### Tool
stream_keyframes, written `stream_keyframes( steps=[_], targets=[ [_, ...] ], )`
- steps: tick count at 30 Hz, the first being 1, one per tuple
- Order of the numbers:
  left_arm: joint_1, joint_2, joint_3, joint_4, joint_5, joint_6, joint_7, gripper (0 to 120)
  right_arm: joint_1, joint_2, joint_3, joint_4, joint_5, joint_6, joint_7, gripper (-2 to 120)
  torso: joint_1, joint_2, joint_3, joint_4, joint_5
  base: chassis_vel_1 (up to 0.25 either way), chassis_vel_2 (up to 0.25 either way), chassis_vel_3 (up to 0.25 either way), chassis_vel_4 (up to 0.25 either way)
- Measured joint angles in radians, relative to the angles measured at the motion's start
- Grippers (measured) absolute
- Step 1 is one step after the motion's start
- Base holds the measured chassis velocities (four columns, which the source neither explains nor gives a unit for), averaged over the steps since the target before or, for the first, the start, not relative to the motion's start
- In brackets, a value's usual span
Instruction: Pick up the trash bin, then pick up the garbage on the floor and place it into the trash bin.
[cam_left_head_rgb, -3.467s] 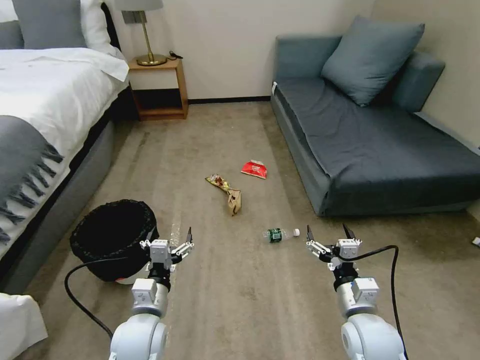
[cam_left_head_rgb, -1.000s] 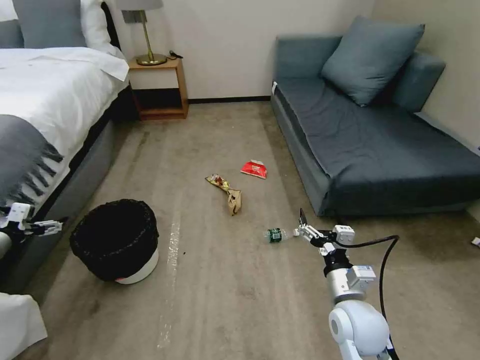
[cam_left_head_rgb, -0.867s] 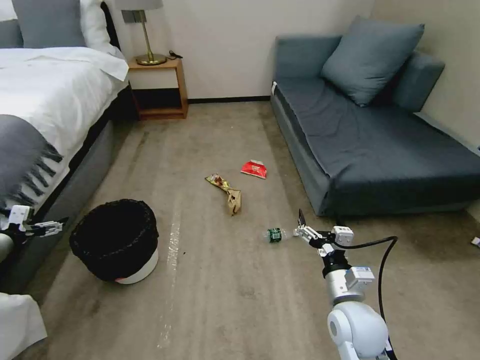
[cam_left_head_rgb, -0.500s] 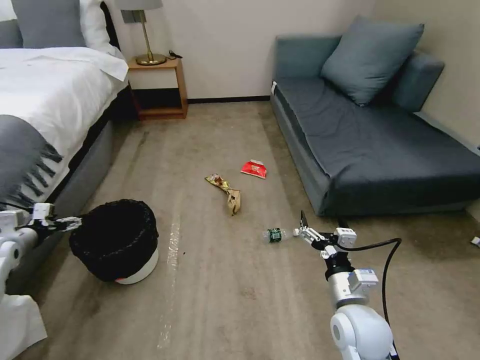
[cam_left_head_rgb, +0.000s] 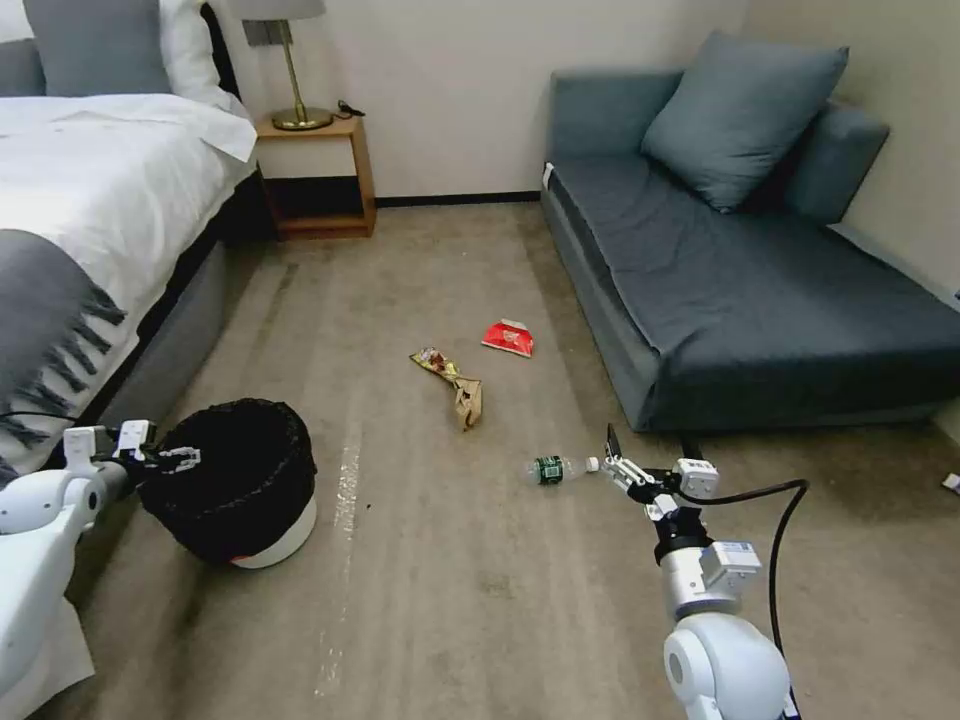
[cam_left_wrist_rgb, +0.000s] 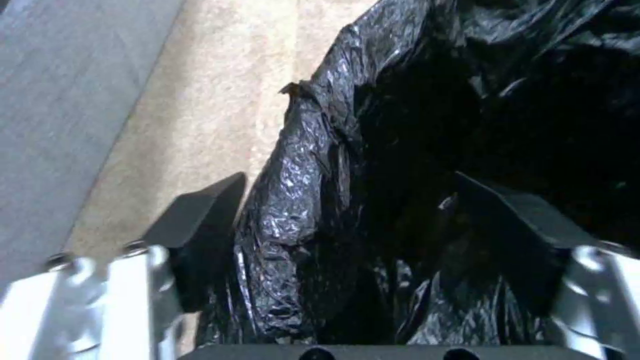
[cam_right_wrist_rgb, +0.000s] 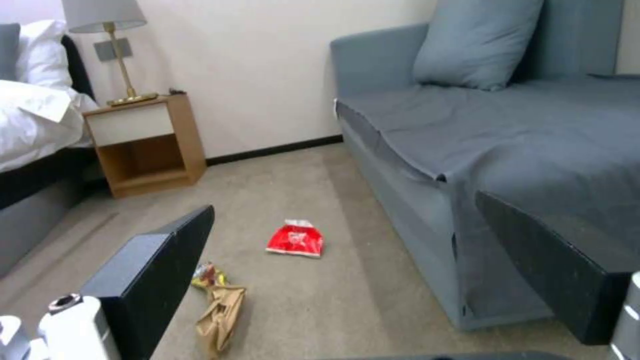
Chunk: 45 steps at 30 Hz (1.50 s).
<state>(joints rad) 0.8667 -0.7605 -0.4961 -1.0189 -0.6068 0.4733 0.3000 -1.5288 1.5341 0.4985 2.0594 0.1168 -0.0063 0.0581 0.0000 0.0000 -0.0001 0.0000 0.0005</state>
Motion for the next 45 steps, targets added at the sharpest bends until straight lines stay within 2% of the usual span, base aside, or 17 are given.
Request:
stream_keyframes(
  steps=[7, 9, 12, 16, 20, 27, 30, 31, 33, 34, 35, 36, 38, 39, 42, 43, 45],
  targets=[
    [0.027, 0.007, -0.022, -0.035, -0.008, 0.005, 0.0, 48, 0.001, 0.007, -0.008, 0.0, -0.002, -0.001, 0.004, 100, 0.0, 0.0, 0.0, 0.0001, -0.0005, 0.0, 0.0, 0.0, 0.0],
    [0.029, 0.007, -0.023, -0.039, -0.01, 0.006, 0.0, 44, -0.001, 0.007, -0.009, 0.001, -0.002, -0.001, 0.004, 100, 0.0, 0.0, 0.0, 0.0001, -0.0004, 0.0, 0.0, 0.0, 0.0],
    [0.033, 0.002, -0.028, -0.044, -0.012, 0.011, -0.002, 27, -0.007, 0.005, -0.007, 0.006, -0.003, 0.0, 0.004, 100, 0.0, 0.0, 0.0, 0.0001, -0.0003, 0.0, 0.0, 0.0, 0.0],
    [0.034, -0.002, -0.032, -0.046, -0.013, 0.014, -0.005, 15, -0.011, 0.0, -0.002, 0.011, -0.001, 0.0, 0.004, 100, 0.0, 0.0, 0.0, 0.0002, 0.0, 0.0, 0.0, 0.0, 0.0],
    [0.036, -0.007, -0.039, -0.047, -0.016, 0.018, -0.004, 8, -0.012, -0.003, 0.003, 0.014, 0.003, 0.001, 0.004, 100, 0.0, 0.0, 0.0, 0.0003, 0.0003, 0.0, 0.0, 0.0, 0.0],
    [0.059, -0.018, -0.065, -0.068, -0.021, 0.018, -0.03, 8, -0.012, -0.004, 0.002, 0.015, 0.004, 0.001, 0.004, 100, 0.0, 0.0, 0.0, 0.0001, -0.0001, 0.0, 0.0, 0.0, 0.0],
    [0.087, -0.032, -0.099, -0.104, -0.07, -0.014, -0.147, 8, -0.009, -0.004, 0.0, 0.013, 0.007, 0.002, 0.004, 100, 0.0, 0.0, 0.0, -0.0002, -0.0024, 0.0, 0.0, 0.0, 0.0],
    [0.087, -0.032, -0.099, -0.104, -0.07, -0.014, -0.147, 8, -0.009, -0.004, 0.0, 0.013, 0.007, 0.002, 0.004, 100, 0.0, 0.0, 0.0, -0.0002, -0.0024, 0.0, 0.0, 0.0, 0.0],
    [0.109, -0.034, -0.13, -0.151, -0.11, -0.034, -0.203, 5, -0.009, -0.005, -0.002, 0.012, 0.008, 0.004, 0.003, 100, 0.0, 0.0, 0.0, -0.0004, -0.0019, 0.0, 0.0, 0.0, 0.0],
    [0.109, -0.034, -0.13, -0.151, -0.11, -0.034, -0.203, 5, -0.009, -0.005, -0.002, 0.012, 0.008, 0.004, 0.003, 100, 0.0, 0.0, 0.0, -0.0004, -0.0019, 0.0, 0.0, 0.0, 0.0],
    [0.135, -0.033, -0.151, -0.201, -0.135, -0.037, -0.228, 5, -0.008, -0.006, -0.006, 0.011, 0.011, 0.008, 0.0, 100, 0.0, 0.0, 0.0, -0.0004, -0.0003, 0.0, 0.0, 0.0, 0.0],
    [0.162, -0.028, -0.167, -0.247, -0.148, -0.034, -0.239, 5, -0.008, -0.007, -0.009, 0.011, 0.014, 0.013, -0.002, 100, 0.0, 0.0, 0.0, -0.0001, -0.001, 0.0, 0.0, 0.0, 0.0],
    [0.198, -0.019, -0.186, -0.306, -0.162, -0.023, -0.246, 5, -0.008, -0.008, -0.017, 0.008, 0.016, 0.023, -0.006, 100, 0.0, 0.0, 0.0, -0.0001, -0.0008, 0.0, 0.0, 0.0, 0.0],
    [0.198, -0.019, -0.186, -0.306, -0.162, -0.023, -0.246, 5, -0.008, -0.008, -0.017, 0.008, 0.016, 0.023, -0.006, 100, 0.0, 0.0, 0.0, -0.0001, -0.0008, 0.0, 0.0, 0.0, 0.0],
    [0.26, -0.004, -0.206, -0.408, -0.169, -0.003, -0.26, 5, -0.01, -0.011, -0.027, 0.0, 0.012, 0.045, -0.017, 100, 0.0, 0.0, 0.0, 0.0, -0.0005, 0.0, 0.0, 0.0, 0.0],
    [0.26, -0.004, -0.206, -0.408, -0.169, -0.003, -0.26, 5, -0.01, -0.011, -0.027, 0.0, 0.012, 0.045, -0.017, 100, 0.0, 0.0, 0.0, 0.0, -0.0005, 0.0, 0.0, 0.0, 0.0],
    [0.289, 0.003, -0.21, -0.457, -0.17, 0.018, -0.277, 5, -0.009, -0.015, -0.033, -0.009, 0.005, 0.059, -0.024, 100, 0.0, 0.0, 0.0, 0.0, -0.0007, 0.0, 0.0, 0.0, 0.0]
  ],
)
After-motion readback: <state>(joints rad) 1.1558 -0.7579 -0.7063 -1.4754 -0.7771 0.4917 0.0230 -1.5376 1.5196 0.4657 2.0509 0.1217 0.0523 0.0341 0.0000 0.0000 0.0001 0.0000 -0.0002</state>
